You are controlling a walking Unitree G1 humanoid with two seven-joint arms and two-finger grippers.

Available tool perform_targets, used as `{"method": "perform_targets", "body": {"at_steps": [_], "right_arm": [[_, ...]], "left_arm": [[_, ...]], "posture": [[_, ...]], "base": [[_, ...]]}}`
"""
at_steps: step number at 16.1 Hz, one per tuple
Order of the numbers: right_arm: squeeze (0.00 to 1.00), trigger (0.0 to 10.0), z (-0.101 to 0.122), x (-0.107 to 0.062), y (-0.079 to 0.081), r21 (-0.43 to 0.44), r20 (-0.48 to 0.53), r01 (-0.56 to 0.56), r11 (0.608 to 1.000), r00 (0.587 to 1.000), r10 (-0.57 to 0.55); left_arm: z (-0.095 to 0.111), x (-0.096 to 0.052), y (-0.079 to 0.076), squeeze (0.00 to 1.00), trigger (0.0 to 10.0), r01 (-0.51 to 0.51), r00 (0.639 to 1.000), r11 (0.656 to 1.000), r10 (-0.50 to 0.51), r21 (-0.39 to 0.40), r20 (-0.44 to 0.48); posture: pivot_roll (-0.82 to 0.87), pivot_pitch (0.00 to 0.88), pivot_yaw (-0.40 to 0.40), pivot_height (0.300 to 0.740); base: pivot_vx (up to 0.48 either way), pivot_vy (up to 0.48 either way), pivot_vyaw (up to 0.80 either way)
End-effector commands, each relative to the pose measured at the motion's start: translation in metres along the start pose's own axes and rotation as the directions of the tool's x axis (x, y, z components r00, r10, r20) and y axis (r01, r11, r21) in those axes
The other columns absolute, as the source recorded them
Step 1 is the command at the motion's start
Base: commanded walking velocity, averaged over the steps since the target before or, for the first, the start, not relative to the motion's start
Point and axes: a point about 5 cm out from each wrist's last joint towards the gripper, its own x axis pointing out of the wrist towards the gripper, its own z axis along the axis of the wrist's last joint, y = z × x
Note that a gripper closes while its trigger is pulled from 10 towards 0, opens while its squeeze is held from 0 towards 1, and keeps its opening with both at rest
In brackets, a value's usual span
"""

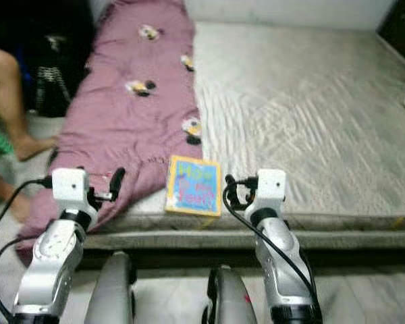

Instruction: Clean up the room

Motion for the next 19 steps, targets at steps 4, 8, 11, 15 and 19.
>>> {"method": "perform_targets", "body": {"at_steps": [4,8,11,15,19], "right_arm": [[0.00,10.0,0.0008,-0.0009,-0.0016,-0.003,-0.001,0.000,1.000,1.000,0.000],[0.00,10.0,0.0008,-0.0009,-0.0018,-0.006,-0.003,0.000,1.000,1.000,0.000],[0.00,10.0,0.0011,-0.0011,-0.0016,-0.010,-0.002,-0.002,1.000,1.000,0.002],[0.00,10.0,0.0008,-0.0014,-0.0013,-0.009,-0.005,-0.003,1.000,1.000,0.003],[0.00,10.0,0.0009,-0.0012,-0.0012,-0.008,-0.004,0.000,1.000,1.000,0.000]], "left_arm": [[0.0011,0.0003,0.0009,0.00,10.0,-0.003,1.000,1.000,0.003,-0.008,0.002],[-0.0014,0.0006,0.0044,0.00,10.0,-0.028,0.999,0.996,0.027,-0.089,-0.020],[0.0009,0.0018,0.0036,0.00,10.0,-0.023,1.000,0.996,0.022,-0.091,-0.011],[-0.0018,0.0012,0.0067,0.00,10.0,-0.040,0.999,0.993,0.037,-0.107,-0.031],[-0.0044,0.0015,0.0070,0.00,10.0,-0.043,0.998,0.994,0.039,-0.096,-0.047]], "posture": [[-0.04,0.093,-0.072,0.582],[-0.03,0.098,-0.074,0.582],[-0.04,0.100,-0.075,0.582],[-0.04,0.105,-0.074,0.582],[-0.04,0.105,-0.074,0.582]], "base": [[0.000,0.000,0.00],[0.000,0.000,0.00],[0.000,0.000,0.00],[0.000,0.000,0.00],[0.287,0.000,0.00]]}}
